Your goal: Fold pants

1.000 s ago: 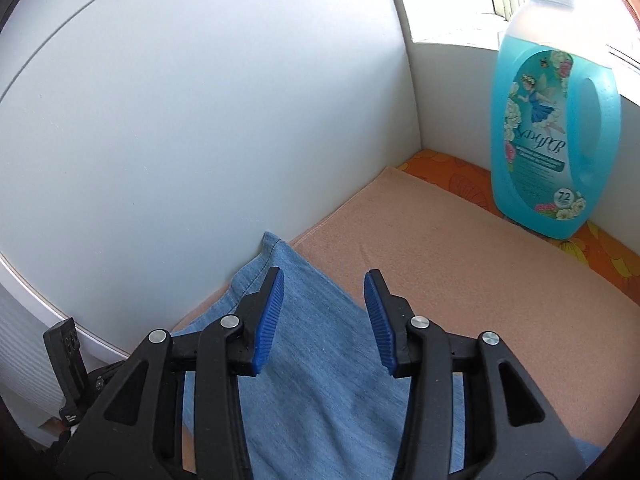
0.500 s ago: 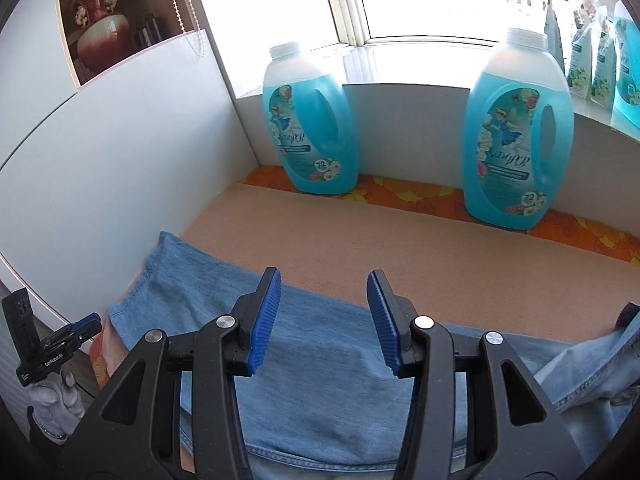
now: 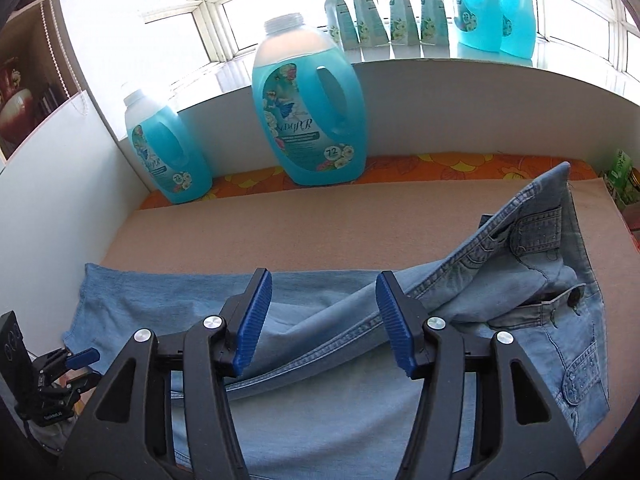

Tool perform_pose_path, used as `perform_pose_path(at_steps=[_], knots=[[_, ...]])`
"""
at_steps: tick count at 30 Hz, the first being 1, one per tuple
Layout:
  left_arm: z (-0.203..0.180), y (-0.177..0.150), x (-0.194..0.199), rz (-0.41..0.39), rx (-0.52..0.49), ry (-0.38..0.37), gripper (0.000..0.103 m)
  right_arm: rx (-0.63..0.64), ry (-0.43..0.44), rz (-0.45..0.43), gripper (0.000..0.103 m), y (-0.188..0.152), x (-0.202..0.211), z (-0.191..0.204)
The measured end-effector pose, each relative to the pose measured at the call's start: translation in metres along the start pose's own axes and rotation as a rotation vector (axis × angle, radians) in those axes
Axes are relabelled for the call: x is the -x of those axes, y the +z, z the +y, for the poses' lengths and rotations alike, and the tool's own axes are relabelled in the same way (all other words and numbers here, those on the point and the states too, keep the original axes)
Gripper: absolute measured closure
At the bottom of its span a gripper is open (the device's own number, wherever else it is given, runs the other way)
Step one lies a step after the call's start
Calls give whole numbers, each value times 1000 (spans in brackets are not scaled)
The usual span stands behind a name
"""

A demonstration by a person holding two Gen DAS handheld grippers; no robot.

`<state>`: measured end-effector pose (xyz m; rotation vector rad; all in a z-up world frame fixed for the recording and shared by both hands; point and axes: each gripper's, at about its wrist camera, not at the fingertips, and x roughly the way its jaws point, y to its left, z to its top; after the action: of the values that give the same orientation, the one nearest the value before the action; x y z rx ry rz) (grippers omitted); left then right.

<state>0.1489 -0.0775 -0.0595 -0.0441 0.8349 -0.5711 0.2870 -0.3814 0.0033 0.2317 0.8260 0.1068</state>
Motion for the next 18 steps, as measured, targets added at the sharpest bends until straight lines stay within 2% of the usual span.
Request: perform_pose_path(at_steps=[3, 6, 8, 10, 18], knots=[[-17, 3, -23, 54, -45, -51, 57, -79, -44, 4, 46, 8, 6, -38], [-32, 4, -44, 100, -103, -53, 57, -122, -124, -4, 45, 20, 8, -71], [-38, 5, -55, 133, -128, -54, 57, -162, -149, 9, 39, 29, 3, -93], [-43, 4, -64, 164, -166, -42, 57, -211, -178, 22, 38, 37, -5, -113], [-47, 1, -84, 245, -223, -37, 57, -306, -205, 92, 38, 65, -60, -144]])
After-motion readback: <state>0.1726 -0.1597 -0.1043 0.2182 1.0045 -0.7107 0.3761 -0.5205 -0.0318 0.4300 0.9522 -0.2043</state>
